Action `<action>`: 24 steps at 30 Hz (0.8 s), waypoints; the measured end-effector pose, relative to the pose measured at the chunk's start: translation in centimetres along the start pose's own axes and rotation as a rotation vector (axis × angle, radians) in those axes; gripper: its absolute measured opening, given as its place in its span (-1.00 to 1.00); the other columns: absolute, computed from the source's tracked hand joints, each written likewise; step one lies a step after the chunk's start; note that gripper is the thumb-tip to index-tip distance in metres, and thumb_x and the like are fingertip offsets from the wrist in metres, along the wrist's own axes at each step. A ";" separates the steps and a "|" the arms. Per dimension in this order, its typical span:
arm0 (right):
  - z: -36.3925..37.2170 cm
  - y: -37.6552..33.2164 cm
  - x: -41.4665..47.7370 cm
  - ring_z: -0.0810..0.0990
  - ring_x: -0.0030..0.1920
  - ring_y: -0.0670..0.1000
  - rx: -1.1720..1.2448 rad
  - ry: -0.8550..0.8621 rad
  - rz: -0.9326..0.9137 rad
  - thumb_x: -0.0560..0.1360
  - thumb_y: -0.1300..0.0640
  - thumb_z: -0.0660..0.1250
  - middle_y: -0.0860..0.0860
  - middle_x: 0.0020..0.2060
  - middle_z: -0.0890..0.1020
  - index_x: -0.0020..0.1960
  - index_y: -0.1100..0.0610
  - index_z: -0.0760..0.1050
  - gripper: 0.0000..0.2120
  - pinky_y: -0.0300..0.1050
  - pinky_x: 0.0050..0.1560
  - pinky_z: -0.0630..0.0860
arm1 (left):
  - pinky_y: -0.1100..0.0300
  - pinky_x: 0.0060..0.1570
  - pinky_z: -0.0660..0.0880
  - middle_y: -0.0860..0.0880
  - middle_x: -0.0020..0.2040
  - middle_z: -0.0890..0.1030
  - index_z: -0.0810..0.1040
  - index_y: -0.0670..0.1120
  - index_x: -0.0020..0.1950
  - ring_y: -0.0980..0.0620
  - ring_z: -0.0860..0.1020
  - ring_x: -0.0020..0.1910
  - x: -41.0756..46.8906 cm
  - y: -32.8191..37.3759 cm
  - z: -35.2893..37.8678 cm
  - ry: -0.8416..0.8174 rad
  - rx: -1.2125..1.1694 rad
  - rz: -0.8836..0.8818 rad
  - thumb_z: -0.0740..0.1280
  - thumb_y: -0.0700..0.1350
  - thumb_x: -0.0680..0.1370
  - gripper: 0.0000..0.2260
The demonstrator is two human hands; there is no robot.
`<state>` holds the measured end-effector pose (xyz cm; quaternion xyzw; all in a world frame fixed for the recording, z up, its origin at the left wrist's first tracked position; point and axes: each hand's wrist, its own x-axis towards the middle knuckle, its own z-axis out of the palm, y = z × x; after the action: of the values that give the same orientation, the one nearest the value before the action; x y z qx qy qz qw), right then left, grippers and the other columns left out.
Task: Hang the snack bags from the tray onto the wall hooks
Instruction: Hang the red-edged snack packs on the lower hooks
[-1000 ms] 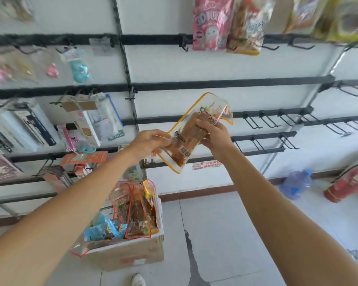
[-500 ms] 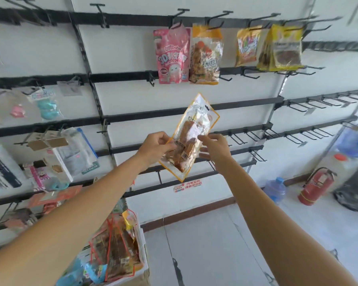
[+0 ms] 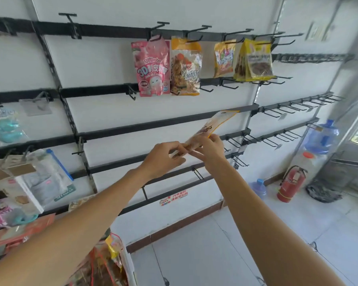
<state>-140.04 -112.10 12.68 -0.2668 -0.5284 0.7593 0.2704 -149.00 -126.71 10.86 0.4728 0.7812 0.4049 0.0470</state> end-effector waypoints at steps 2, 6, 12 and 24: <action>-0.5 0.1 0.5 0.70 -0.15 0.16 -0.007 0.038 -0.014 0.52 0.39 0.23 0.17 -0.10 0.63 0.14 0.21 0.45 -0.78 0.03 -0.19 0.68 | 0.25 0.07 0.51 0.15 0.14 0.64 0.64 0.12 0.10 0.17 0.57 0.07 0.4 -0.3 -0.2 -0.065 0.020 0.026 0.46 0.00 0.49 -0.81; -1.6 -0.6 1.1 0.67 -0.34 0.02 -0.074 0.099 -0.049 0.54 0.40 0.21 0.06 -0.27 0.63 0.01 0.14 0.44 -0.81 -0.11 -0.36 0.61 | 0.30 0.16 0.37 0.16 0.16 0.60 0.62 0.07 0.17 0.22 0.46 0.16 1.8 -0.7 -0.6 0.010 0.008 0.105 0.35 -0.03 0.58 -0.82; -4.2 -2.2 0.9 0.63 -0.24 0.08 -0.112 0.018 -0.088 0.59 0.35 0.24 0.08 -0.23 0.61 0.03 0.10 0.47 -0.83 -0.01 -0.23 0.67 | 0.20 0.10 0.47 0.05 0.26 0.54 0.49 0.00 0.34 0.05 0.53 0.20 6.2 -1.2 -1.2 -0.021 -0.217 -0.051 0.39 -0.06 0.57 -0.66; -10.9 -2.9 0.7 0.62 -0.02 0.12 -0.349 -0.043 -0.087 0.63 0.29 0.22 0.11 -0.10 0.62 0.03 0.10 0.52 -0.85 0.18 0.16 0.57 | 0.13 -0.03 0.57 -0.11 -0.03 0.71 0.62 -0.11 0.03 -0.06 0.67 -0.15 13.2 7.3 1.2 -0.133 -0.770 -0.010 0.44 -0.11 0.53 -0.87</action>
<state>-132.63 -103.62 12.06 -0.2701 -0.6689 0.6492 0.2412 -150.59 -114.11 19.13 0.4419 0.5698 0.6365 0.2736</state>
